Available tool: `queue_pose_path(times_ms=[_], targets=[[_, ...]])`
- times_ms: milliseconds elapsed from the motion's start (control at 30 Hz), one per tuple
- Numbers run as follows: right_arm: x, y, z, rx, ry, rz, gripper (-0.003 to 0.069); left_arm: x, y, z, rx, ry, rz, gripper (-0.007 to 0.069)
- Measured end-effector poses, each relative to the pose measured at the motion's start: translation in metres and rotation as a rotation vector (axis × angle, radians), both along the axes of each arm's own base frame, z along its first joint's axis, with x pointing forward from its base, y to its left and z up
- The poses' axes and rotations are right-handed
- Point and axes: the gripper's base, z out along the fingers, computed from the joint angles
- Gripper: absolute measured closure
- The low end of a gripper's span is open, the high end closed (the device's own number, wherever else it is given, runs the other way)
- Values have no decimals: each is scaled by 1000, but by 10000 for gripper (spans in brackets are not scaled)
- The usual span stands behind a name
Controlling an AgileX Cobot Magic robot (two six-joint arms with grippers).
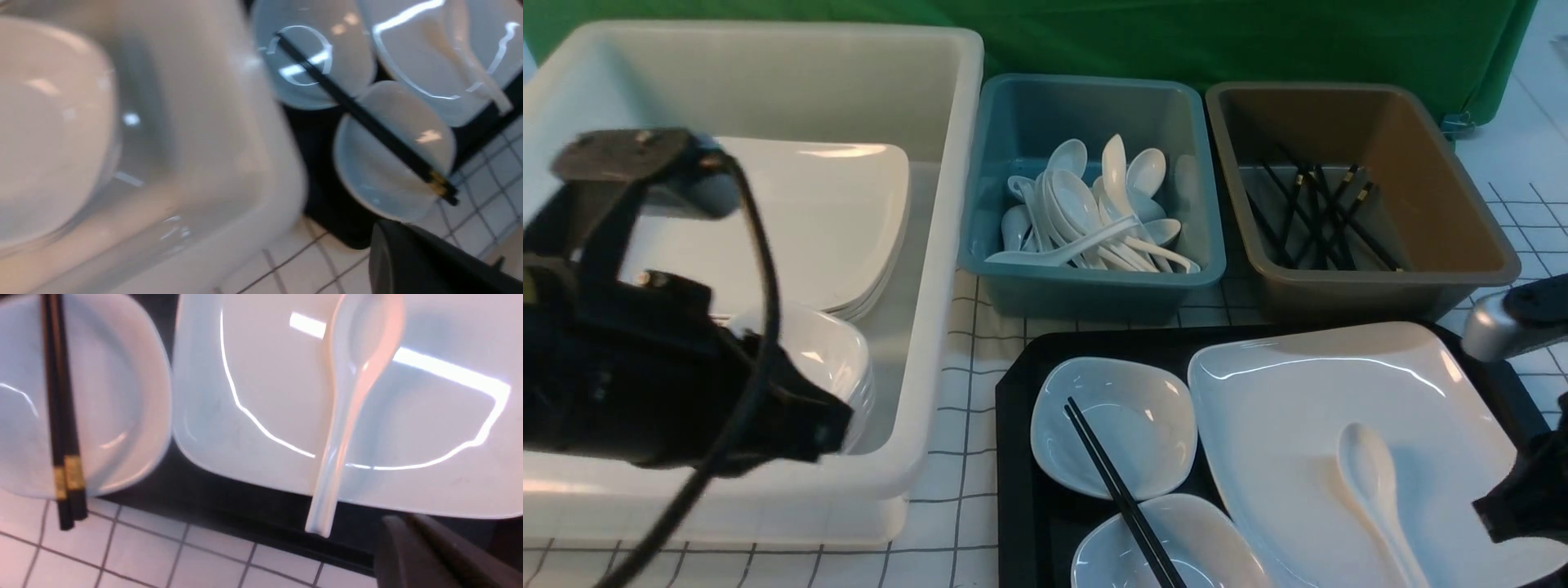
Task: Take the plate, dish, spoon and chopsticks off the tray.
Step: Use the right arm to grab a soup spoon from the plate
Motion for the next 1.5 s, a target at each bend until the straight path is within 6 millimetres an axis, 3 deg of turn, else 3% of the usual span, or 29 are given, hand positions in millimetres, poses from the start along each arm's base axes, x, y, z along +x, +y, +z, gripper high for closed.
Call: queue_pose_path(times_ms=[133,167,200,333,467,733,833,867,900,933,1133,1200,1233,1267,1333,1433,1500], targets=[[17,5,-21,-22,67,5,592,-2,-51,-6,-21,-2,-157,628],[18,5,-23,-24,71,4,585,-2,-53,-7,-19,-2,-164,628],[24,7,-30,-28,84,5,526,1,-75,-10,5,-5,-228,628],[38,10,-51,-41,121,1,337,13,-113,-16,41,-3,-307,628],[51,14,-70,-44,139,-28,258,28,-140,-20,65,-14,-339,628],[63,17,-108,-80,247,-45,267,43,-154,-34,91,-29,-356,628],[65,18,-109,-80,242,-45,344,43,-154,-35,97,-41,-362,628],[65,18,-109,-80,242,-44,484,44,-154,-35,103,-50,-363,628],[65,18,-109,-80,242,-44,484,44,-154,-35,104,-50,-364,628],[66,18,-107,-79,248,-46,525,45,-154,-35,105,-53,-362,628],[64,20,-77,-56,247,-43,515,52,-150,-33,92,-45,-305,627],[67,25,-42,14,148,-24,515,65,-143,-23,90,-82,-265,627],[67,25,-39,16,138,-21,515,65,-142,-23,91,-82,-265,627],[73,29,-11,75,46,-3,515,77,-135,-12,75,-112,-225,627],[81,35,10,125,-22,19,515,88,-128,-1,58,-143,-184,627],[110,50,53,233,-156,57,515,110,-108,21,26,-204,-94,627],[130,60,68,293,-198,67,515,122,-94,29,20,-223,-40,627]])
